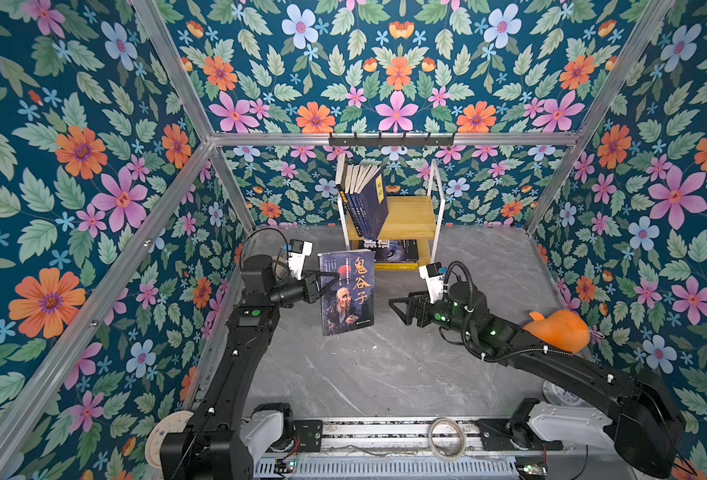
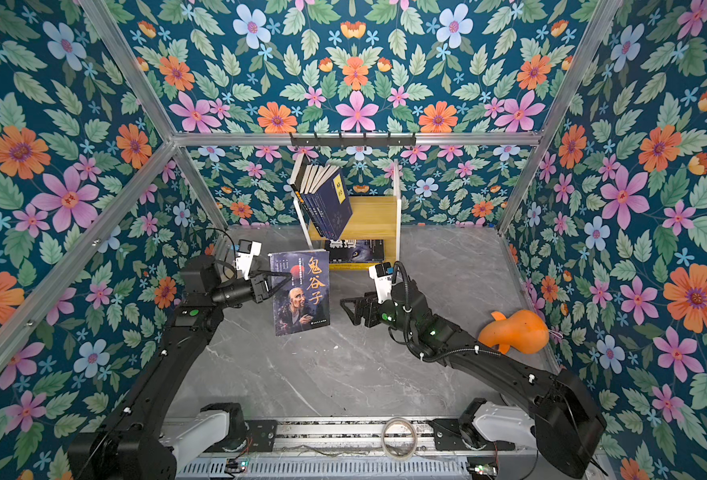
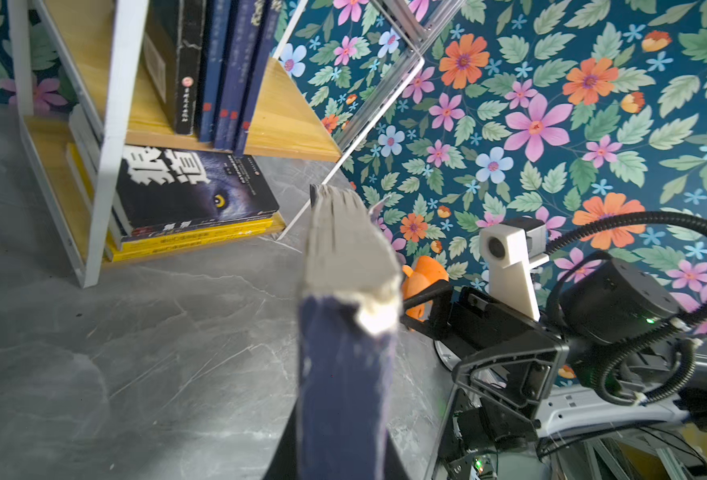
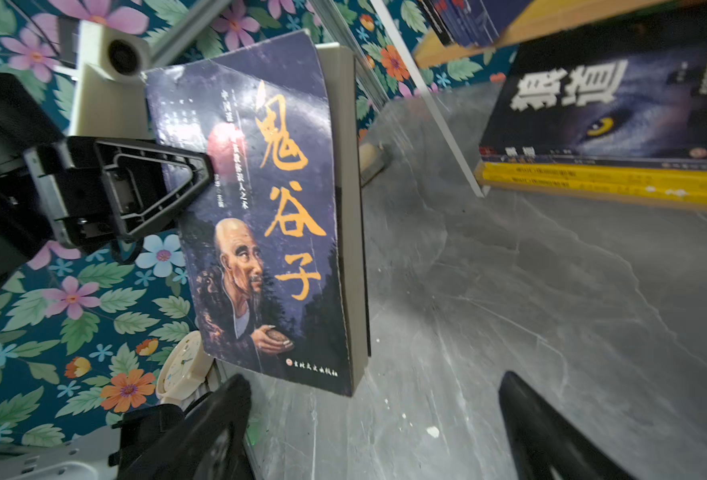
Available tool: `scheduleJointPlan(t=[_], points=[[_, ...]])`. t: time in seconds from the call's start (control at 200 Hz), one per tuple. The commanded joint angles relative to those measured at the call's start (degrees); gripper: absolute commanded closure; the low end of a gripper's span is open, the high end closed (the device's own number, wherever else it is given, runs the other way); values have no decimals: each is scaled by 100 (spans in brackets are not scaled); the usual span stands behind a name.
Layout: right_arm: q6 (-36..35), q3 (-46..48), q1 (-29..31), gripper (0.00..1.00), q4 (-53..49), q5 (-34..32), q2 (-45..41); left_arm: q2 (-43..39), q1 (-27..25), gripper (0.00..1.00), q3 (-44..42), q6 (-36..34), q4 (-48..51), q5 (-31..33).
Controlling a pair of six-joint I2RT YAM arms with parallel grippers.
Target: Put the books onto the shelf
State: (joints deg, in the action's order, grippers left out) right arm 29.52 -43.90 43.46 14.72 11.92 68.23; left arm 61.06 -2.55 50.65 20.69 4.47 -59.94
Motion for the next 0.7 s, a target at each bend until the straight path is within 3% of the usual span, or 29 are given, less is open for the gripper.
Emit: scheduleJointPlan(t=[0.0, 0.335, 0.695], points=[[-399, -104, 10, 8, 662, 319, 18, 1, 37, 100, 451, -408, 414, -433], [-538, -468, 4, 10, 1823, 1072, 612, 125, 35, 100, 1384, -593, 923, -966], [-393, -1124, 10, 21, 2976, 2165, 1694, 3, 167, 100, 1408, -214, 521, -1376]])
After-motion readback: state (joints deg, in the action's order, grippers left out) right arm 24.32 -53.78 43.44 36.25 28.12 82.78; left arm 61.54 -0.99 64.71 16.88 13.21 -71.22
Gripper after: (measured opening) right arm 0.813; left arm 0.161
